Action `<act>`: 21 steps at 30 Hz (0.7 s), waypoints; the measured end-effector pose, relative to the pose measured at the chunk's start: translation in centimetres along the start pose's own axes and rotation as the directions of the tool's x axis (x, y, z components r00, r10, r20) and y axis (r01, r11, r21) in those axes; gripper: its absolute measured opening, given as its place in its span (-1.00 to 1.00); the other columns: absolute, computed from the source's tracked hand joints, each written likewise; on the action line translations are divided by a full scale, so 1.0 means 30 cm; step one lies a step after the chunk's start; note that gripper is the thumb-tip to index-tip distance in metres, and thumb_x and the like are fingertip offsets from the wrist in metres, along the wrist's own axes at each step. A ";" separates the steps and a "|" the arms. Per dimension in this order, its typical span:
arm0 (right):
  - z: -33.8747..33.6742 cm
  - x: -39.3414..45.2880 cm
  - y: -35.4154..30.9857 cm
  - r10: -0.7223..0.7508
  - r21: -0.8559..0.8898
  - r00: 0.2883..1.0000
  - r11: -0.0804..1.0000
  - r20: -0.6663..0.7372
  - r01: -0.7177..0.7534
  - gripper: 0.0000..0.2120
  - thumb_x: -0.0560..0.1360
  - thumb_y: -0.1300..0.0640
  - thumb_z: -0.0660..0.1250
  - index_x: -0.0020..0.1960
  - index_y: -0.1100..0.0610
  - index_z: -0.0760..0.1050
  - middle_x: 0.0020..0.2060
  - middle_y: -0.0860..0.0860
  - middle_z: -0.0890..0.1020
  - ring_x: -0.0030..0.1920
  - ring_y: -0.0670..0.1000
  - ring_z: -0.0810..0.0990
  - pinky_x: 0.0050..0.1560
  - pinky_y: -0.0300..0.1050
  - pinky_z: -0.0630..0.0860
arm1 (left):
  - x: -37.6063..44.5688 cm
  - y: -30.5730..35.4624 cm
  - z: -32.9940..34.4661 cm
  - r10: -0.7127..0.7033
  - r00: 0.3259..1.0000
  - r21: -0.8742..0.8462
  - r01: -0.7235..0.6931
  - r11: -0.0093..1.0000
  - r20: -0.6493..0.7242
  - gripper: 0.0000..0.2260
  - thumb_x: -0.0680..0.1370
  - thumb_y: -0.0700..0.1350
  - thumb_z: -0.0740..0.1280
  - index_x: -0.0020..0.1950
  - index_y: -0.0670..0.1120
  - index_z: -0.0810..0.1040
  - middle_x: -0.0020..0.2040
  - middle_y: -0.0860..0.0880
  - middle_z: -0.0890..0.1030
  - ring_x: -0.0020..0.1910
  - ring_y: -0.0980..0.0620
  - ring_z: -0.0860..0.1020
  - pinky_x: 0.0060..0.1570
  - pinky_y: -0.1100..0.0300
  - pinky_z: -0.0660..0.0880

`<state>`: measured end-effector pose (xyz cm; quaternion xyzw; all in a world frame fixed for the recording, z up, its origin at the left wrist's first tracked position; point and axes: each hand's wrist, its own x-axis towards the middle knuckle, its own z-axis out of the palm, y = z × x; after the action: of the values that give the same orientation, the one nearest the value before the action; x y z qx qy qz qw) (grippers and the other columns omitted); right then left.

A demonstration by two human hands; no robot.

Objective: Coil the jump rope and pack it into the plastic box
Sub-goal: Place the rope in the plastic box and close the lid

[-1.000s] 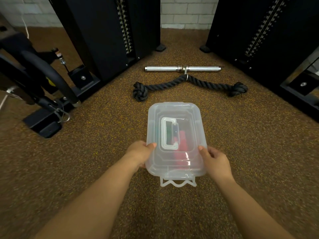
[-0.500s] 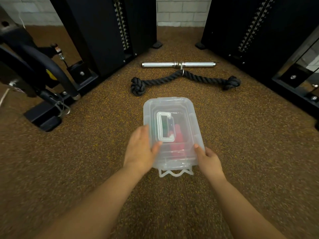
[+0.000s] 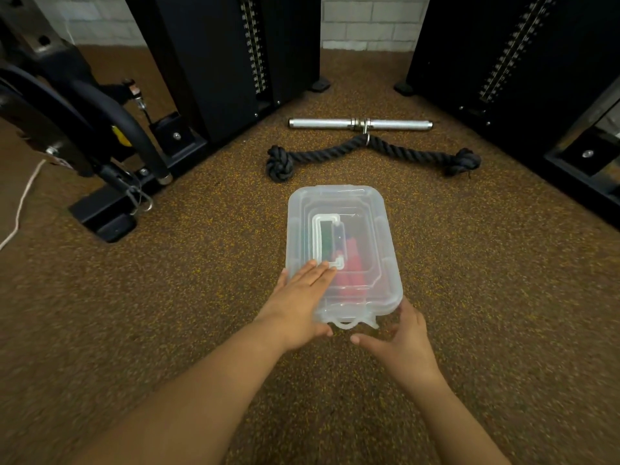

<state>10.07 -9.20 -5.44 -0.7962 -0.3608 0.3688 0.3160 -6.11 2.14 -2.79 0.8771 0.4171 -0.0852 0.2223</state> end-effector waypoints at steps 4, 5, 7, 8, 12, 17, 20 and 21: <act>-0.035 0.032 -0.005 -0.063 -0.031 0.997 0.998 -0.034 0.062 -0.26 0.23 -0.02 0.58 0.33 0.00 0.36 0.08 -0.09 0.39 0.14 -0.01 0.47 0.09 -0.10 0.44 | 0.001 0.002 0.006 0.003 1.000 -0.019 -0.003 1.000 0.010 -0.08 0.44 0.08 0.41 0.55 0.09 -0.19 0.58 0.13 -0.18 0.52 0.16 -0.25 0.45 0.00 -0.30; -0.039 0.039 -0.004 -0.076 -0.045 0.997 0.996 -0.027 0.075 -0.30 0.24 -0.03 0.57 0.30 -0.01 0.38 0.06 -0.09 0.41 0.12 -0.03 0.46 0.05 -0.14 0.40 | -0.001 0.003 0.007 0.004 1.000 -0.021 -0.004 1.000 0.014 -0.09 0.45 0.08 0.41 0.55 0.09 -0.18 0.58 0.13 -0.18 0.52 0.16 -0.26 0.45 -0.01 -0.30; -0.041 0.047 0.001 -0.093 -0.042 0.995 0.995 -0.022 0.092 -0.37 0.24 -0.04 0.57 0.25 -0.02 0.43 0.02 -0.10 0.45 0.09 -0.06 0.47 0.01 -0.16 0.37 | -0.001 0.001 0.007 0.007 1.000 -0.027 -0.007 1.000 0.017 -0.12 0.47 0.06 0.39 0.56 0.09 -0.18 0.58 0.14 -0.18 0.52 0.18 -0.26 0.47 -0.02 -0.29; -0.038 0.051 0.006 -0.084 -0.015 0.996 0.996 -0.035 0.083 -0.42 0.25 -0.05 0.56 0.22 -0.02 0.46 0.01 -0.10 0.50 0.07 -0.05 0.50 -0.03 -0.17 0.39 | -0.001 0.000 0.004 0.008 1.000 -0.031 -0.007 0.999 0.019 -0.14 0.48 0.04 0.38 0.56 0.10 -0.17 0.58 0.14 -0.17 0.52 0.18 -0.25 0.47 -0.02 -0.29; -0.042 0.065 0.012 -0.053 0.015 0.997 0.998 -0.048 0.054 -0.50 0.27 -0.12 0.53 0.16 -0.04 0.53 0.02 -0.05 0.63 0.00 -0.04 0.57 -0.11 -0.14 0.44 | -0.001 0.002 -0.010 0.013 1.000 -0.041 -0.012 0.999 0.020 -0.19 0.51 0.02 0.35 0.55 0.11 -0.16 0.58 0.15 -0.14 0.52 0.19 -0.23 0.47 0.00 -0.28; -0.059 0.076 0.010 -0.041 0.009 0.999 0.999 -0.001 0.041 -0.41 0.24 -0.11 0.56 0.21 0.00 0.50 0.09 -0.04 0.57 0.07 -0.03 0.53 -0.05 -0.15 0.42 | 0.000 0.002 -0.011 0.006 1.000 -0.001 -0.006 1.000 0.001 -0.17 0.49 0.12 0.34 0.55 0.12 -0.16 0.58 0.14 -0.13 0.53 0.18 -0.22 0.49 -0.02 -0.25; -0.076 0.091 0.000 -0.038 0.016 0.998 0.999 0.041 0.037 -0.13 0.19 -0.23 0.54 0.40 -0.01 0.32 0.30 -0.03 0.41 0.30 -0.01 0.41 0.25 -0.01 0.42 | -0.005 -0.001 -0.010 0.034 0.998 0.015 -0.034 0.999 -0.053 -0.12 0.40 0.39 0.23 0.55 0.11 -0.14 0.58 0.14 -0.11 0.54 0.15 -0.20 0.46 0.05 -0.31; -0.084 0.101 -0.009 -0.029 0.049 0.999 0.998 0.036 0.027 -0.05 0.20 -0.26 0.52 0.47 0.01 0.22 0.37 -0.01 0.34 0.37 0.01 0.35 0.33 0.06 0.37 | -0.001 -0.003 -0.010 0.038 0.996 0.010 -0.038 0.999 -0.080 -0.14 0.40 0.44 0.14 0.55 0.12 -0.16 0.57 0.14 -0.15 0.53 0.15 -0.23 0.45 0.07 -0.33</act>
<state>13.43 -7.21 -5.00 -0.7765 -0.3684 0.3874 0.3336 -6.22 2.31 -2.55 0.8885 0.4086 -0.0473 0.2034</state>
